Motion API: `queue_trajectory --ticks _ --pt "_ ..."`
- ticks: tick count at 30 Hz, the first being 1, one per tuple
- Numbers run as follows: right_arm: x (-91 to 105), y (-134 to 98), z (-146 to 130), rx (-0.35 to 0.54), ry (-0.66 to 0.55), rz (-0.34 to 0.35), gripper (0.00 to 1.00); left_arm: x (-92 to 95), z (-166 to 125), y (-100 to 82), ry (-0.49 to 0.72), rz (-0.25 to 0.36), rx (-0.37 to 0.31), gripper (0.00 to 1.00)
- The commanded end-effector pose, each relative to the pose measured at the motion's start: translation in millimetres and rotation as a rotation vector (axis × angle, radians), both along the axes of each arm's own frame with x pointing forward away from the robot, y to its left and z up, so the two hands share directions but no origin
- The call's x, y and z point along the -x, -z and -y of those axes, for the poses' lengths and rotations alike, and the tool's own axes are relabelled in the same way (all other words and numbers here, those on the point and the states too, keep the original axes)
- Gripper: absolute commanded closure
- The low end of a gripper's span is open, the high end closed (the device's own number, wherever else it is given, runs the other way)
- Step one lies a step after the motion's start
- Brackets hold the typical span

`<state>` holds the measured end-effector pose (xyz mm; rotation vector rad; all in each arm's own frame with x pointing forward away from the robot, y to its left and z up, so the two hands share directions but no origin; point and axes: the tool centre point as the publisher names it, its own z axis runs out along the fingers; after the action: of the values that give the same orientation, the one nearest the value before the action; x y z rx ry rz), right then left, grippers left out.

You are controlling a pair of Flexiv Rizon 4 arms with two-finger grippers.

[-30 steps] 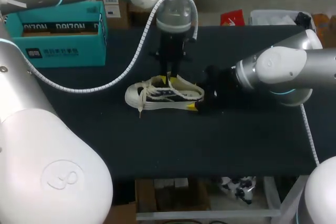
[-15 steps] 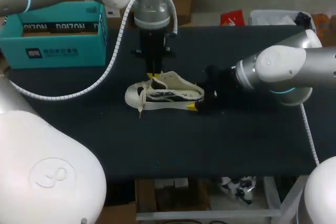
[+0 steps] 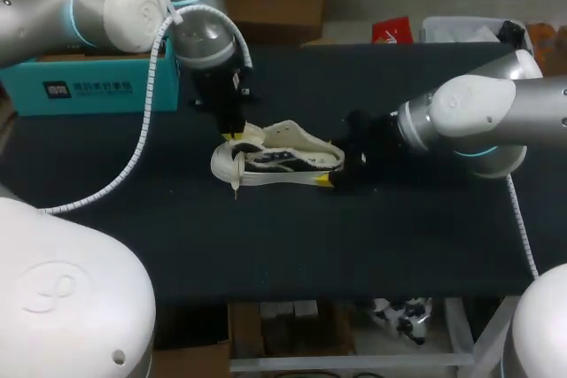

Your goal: Open the shoe tongue, take the insole out of the shoe, put the insole back into the shoe, and pack the shoe into the shoebox

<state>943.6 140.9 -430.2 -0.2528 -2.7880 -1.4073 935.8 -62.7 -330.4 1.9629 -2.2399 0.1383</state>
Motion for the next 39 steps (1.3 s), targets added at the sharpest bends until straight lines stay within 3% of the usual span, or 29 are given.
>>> queue_trajectory --ticks 1,5,7,10,11,12,13,14,16,20,22,23,24,26,27,39 --pt "-2.8 11 0 -0.002 0.001 0.001 1.00 -1.4 -4 -0.6 0.031 0.003 0.044 0.75" --pt "-2.8 11 0 -0.002 0.001 0.001 1.00 8.3 -2 -22.8 0.079 0.059 0.030 0.66" --pt "-2.8 11 0 -0.002 0.001 0.001 1.00 13.7 -1 -40.7 0.110 0.104 0.019 0.56" --pt "-2.8 11 0 -0.002 0.001 0.001 1.00 16.1 3 -64.3 0.156 0.166 0.003 0.55" --pt "-2.8 11 0 -0.002 0.001 0.001 1.00 15.9 4 -69.0 0.174 0.176 0.001 0.57" --pt "-2.8 11 0 -0.002 0.001 0.001 1.00 16.4 6 -75.9 0.197 0.196 0.000 0.69" --pt "-2.8 11 0 -0.002 0.001 0.001 1.00 15.8 8 -84.5 0.220 0.220 -0.010 0.90" --pt "-2.8 11 0 -0.002 0.001 0.001 1.00 15.5 11 -90.4 0.252 0.238 -0.022 1.00" --pt "-2.8 11 0 -0.002 0.001 0.001 1.00 13.6 17 -100.9 0.333 0.261 -0.036 1.00" --pt "-2.8 11 0 -0.002 0.001 0.001 1.00 9.5 31 -112.8 0.686 0.223 -0.005 1.00" --pt "-2.8 11 0 -0.002 0.001 0.001 1.00 10.0 40 -112.0 1.067 0.188 0.033 1.00" --pt "-2.8 11 0 -0.002 0.001 0.001 1.00 10.2 43 -110.3 1.155 0.216 0.038 1.00" --pt "-2.8 11 0 -0.002 0.001 0.001 1.00 9.5 49 -107.1 1.330 0.183 0.082 1.00" --pt "-2.8 11 0 -0.002 0.001 0.001 1.00 5.3 62 -101.1 1.516 0.133 0.086 1.00" --pt "-2.8 11 0 -0.002 0.001 0.001 1.00 1.3 69 -98.2 1.530 0.112 0.080 1.00" --pt "-2.8 11 0 -0.002 0.001 0.001 1.00 1.3 69 -98.2 1.530 0.112 0.080 1.00"
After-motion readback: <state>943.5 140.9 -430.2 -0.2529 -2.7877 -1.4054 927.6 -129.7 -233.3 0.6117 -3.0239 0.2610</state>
